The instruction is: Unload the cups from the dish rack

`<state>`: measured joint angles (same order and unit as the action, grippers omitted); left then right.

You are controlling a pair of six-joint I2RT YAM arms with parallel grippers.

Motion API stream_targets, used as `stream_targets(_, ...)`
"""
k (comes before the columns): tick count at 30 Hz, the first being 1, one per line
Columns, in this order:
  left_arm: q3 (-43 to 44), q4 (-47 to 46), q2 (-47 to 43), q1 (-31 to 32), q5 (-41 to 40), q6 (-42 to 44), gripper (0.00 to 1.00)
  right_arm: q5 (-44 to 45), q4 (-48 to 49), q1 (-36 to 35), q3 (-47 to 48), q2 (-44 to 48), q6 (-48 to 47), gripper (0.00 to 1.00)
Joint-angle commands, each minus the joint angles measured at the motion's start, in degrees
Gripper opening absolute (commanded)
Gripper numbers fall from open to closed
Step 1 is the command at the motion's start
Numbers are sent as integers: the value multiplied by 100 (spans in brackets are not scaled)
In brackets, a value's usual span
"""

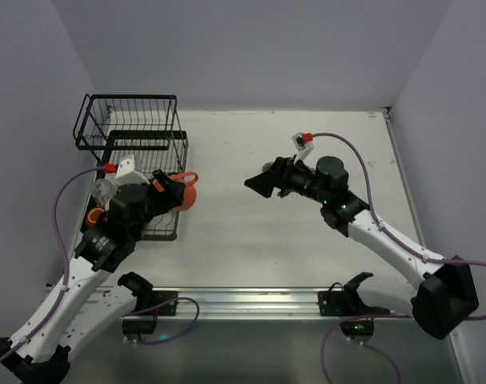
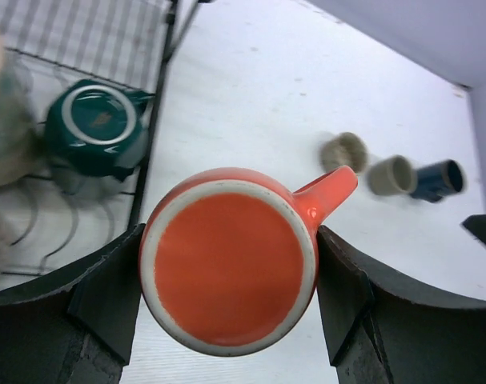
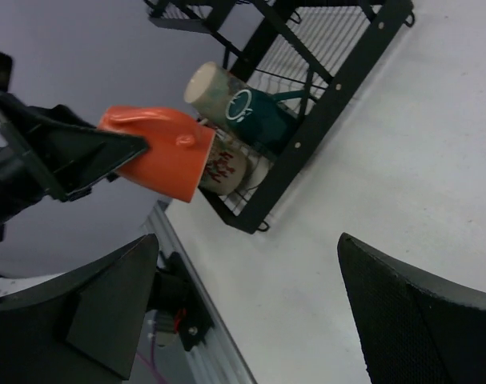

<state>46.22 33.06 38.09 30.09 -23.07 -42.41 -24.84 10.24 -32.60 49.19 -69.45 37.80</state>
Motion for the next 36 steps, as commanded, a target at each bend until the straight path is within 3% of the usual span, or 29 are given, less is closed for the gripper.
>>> stream_targets(1, 125, -1631, 5, 15, 1286, -178, 20, 67, 1777, -1, -1014, 870, 1306, 95)
stream_targets(7, -622, -3959, 348, 32, 2876, -898, 18, -310, 2623, -53, -1966, 1592, 1616, 89)
stream_targets(10, -1070, -5163, 550, 102, 3167, -1329, 17, -451, 2676, -71, -2036, 1610, 1573, 84)
stream_targets(16, -1185, -6450, 1226, 261, 3686, -1682, 14, -636, 3264, -220, -2010, 1312, 1669, 76)
stream_targets(27, -1124, -7260, 1790, 480, 4038, -1981, 14, -276, 4003, -475, -1817, 916, 1995, 74)
stream_targets(34, -1141, -7428, 1799, 577, 4196, -2104, 14, -47, 4608, -493, -1632, 547, 2108, 63)
stream_targets(36, -1176, -7428, 1711, 656, 4170, -2096, 15, -82, 4925, -519, -1597, 363, 2283, 55)
